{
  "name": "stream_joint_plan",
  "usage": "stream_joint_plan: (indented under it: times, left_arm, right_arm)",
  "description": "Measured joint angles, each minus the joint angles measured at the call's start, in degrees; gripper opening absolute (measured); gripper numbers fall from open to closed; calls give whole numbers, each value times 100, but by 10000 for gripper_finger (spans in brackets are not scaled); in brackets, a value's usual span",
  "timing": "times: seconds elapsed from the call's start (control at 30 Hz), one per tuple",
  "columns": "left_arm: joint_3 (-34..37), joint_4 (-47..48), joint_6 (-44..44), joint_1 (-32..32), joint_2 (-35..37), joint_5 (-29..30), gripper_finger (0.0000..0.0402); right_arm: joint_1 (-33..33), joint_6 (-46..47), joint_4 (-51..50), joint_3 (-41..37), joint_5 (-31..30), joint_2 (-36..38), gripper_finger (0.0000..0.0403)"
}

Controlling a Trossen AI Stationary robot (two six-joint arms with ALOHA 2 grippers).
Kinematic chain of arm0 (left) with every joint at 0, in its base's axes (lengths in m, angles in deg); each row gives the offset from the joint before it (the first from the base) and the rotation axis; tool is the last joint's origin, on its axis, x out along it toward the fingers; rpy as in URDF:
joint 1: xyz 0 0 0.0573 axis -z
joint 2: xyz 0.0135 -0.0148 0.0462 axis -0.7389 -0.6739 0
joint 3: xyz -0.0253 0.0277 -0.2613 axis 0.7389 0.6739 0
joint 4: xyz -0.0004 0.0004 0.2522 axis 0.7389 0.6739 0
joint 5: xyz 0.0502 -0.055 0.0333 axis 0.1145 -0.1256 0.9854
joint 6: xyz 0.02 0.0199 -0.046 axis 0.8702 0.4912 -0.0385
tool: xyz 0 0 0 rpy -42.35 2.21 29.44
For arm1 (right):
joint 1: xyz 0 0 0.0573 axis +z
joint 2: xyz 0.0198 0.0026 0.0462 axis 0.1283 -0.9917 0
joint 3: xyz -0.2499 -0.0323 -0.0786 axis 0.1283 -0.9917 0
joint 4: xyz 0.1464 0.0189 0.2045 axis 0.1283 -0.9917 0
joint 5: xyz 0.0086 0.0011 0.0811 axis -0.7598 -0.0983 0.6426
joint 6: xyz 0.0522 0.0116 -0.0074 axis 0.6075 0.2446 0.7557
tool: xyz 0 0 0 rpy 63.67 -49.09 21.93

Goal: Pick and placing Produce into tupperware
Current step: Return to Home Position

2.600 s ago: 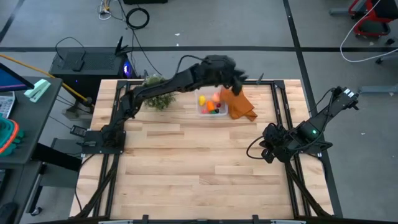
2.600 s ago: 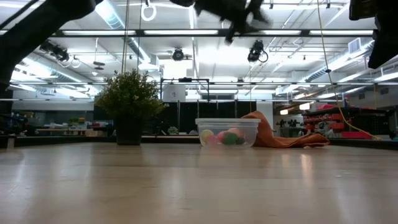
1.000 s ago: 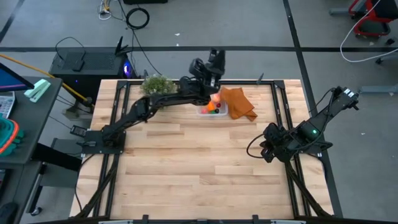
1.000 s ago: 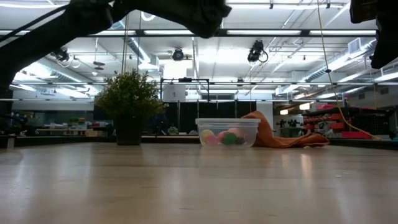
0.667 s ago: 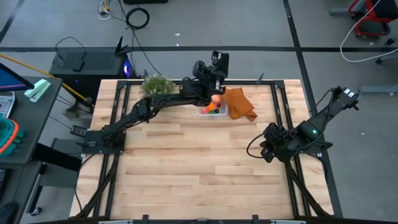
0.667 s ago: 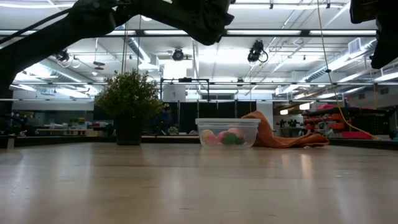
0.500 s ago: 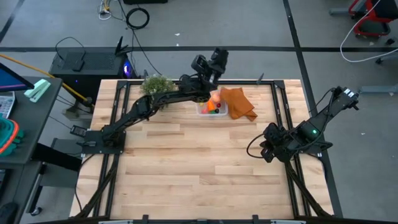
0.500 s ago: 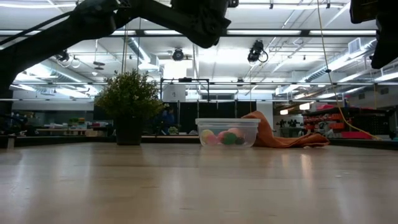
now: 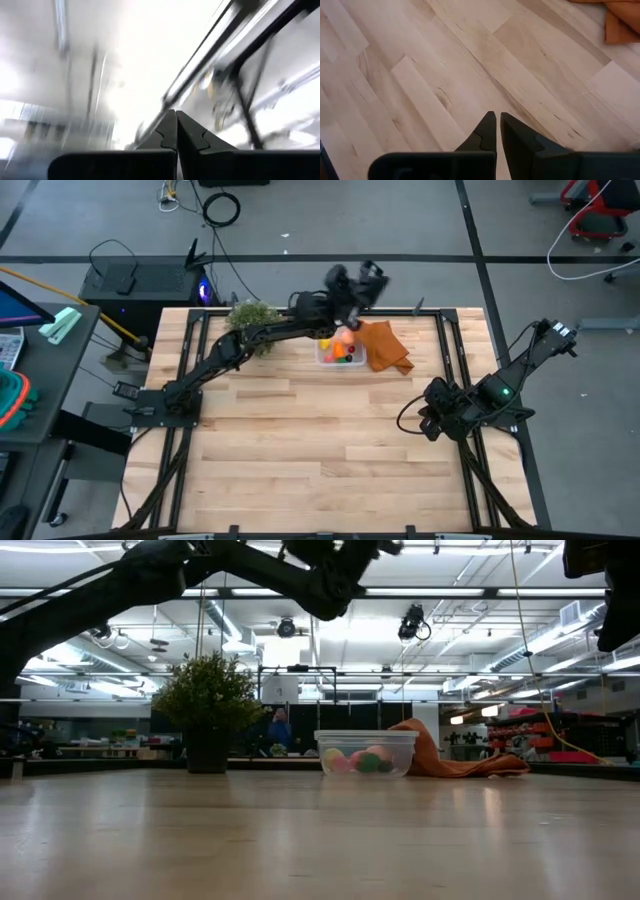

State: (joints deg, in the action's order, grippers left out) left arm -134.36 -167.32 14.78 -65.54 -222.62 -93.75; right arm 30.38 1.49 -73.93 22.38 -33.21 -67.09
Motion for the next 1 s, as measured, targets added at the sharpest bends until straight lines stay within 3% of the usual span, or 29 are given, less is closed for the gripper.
stream_joint_plan:
  times: [0.13, 0.27, 0.4, 0.5, 0.6, 0.87, 1.0]
  left_arm:
    - [4, 2363, 805, 116, 322, -166, 1]
    - [-7, 5263, 2783, 392, 939, 140, 0]
    - [-6, 6006, 3252, 602, 1138, 113, 0]
    - [0, 5599, 3034, 720, 1142, 360, 0]
    - [0, 4553, 2741, 810, 1166, 452, 0]
    - [-7, 416, 1779, 644, 1192, 762, 0]
    - [-5, -633, 1523, 554, 1179, 1042, 0]
  right_arm:
    - [-1, 24, 7, 0, 0, 0, 0]
    - [0, 24, 3, 0, -14, -2, 0]
    - [0, -1, -4, 0, -160, 0, 0]
    - [0, -95, -10, 0, -217, 0, 0]
    - [-1, -111, -11, 0, -214, 0, 0]
    - [-1, -151, -11, 0, -210, 0, 0]
    - [-1, -250, -11, 0, -206, 0, 0]
